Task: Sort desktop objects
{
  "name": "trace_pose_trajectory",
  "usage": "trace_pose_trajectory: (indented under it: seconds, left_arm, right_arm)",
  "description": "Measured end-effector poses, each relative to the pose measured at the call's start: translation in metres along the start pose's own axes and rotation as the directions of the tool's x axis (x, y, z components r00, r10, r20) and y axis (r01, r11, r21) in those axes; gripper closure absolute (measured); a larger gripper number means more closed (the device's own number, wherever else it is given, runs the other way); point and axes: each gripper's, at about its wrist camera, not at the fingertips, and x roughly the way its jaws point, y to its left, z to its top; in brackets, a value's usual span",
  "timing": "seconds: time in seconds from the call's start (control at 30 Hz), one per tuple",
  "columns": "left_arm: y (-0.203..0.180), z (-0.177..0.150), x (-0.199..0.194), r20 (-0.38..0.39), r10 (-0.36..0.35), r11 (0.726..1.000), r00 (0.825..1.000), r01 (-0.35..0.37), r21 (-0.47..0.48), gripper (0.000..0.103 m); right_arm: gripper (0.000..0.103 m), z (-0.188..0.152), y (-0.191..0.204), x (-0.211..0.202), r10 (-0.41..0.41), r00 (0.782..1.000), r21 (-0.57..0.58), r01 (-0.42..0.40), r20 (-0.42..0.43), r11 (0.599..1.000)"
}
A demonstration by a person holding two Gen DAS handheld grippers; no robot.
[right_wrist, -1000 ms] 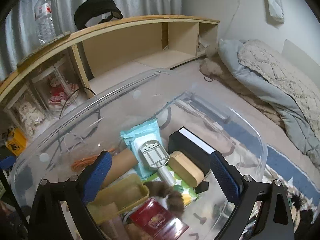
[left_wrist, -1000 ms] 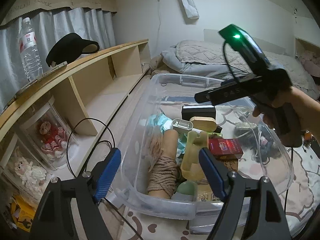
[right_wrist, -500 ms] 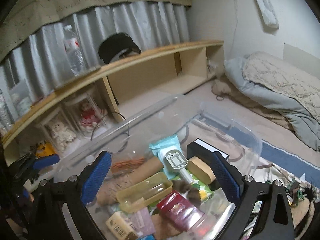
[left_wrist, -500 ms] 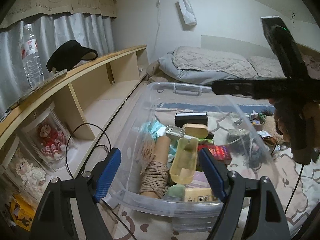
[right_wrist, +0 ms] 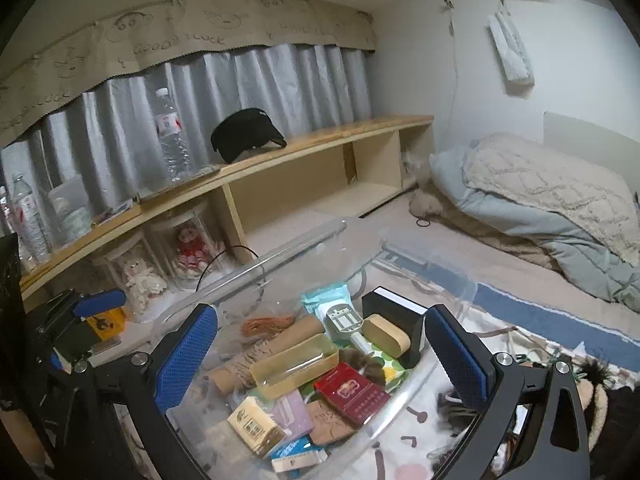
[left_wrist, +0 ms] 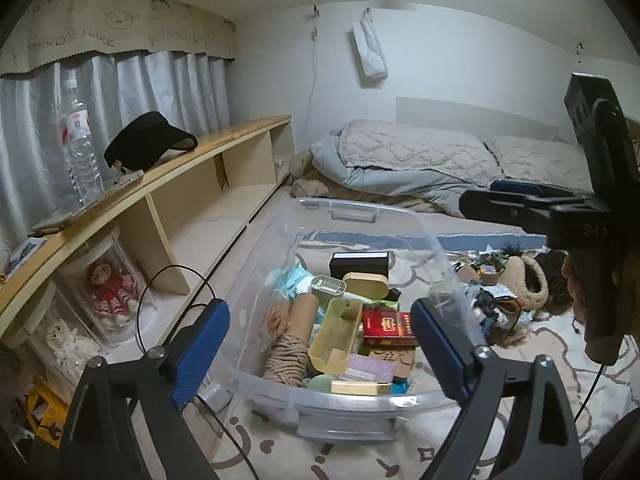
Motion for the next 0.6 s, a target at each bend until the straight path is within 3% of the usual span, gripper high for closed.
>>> trace_pose_trajectory:
  seconds: [0.13,0.6]
  left_arm:
    - [-0.01,0.004,-0.025,0.035,-0.004,1.0,0.999,0.004,-0.007,0.0]
    - [-0.048,-0.005,-0.091,0.114,0.019,0.999,0.993,-0.014,-0.036,0.0]
  right_arm:
    - [0.0,-0.002,0.006,-0.027,-0.008,1.0,-0.019,0.009,0.03,1.0]
    - [0.0,-0.033,0.023,-0.109,-0.081,0.994,-0.061,0.085,0.074,0.995]
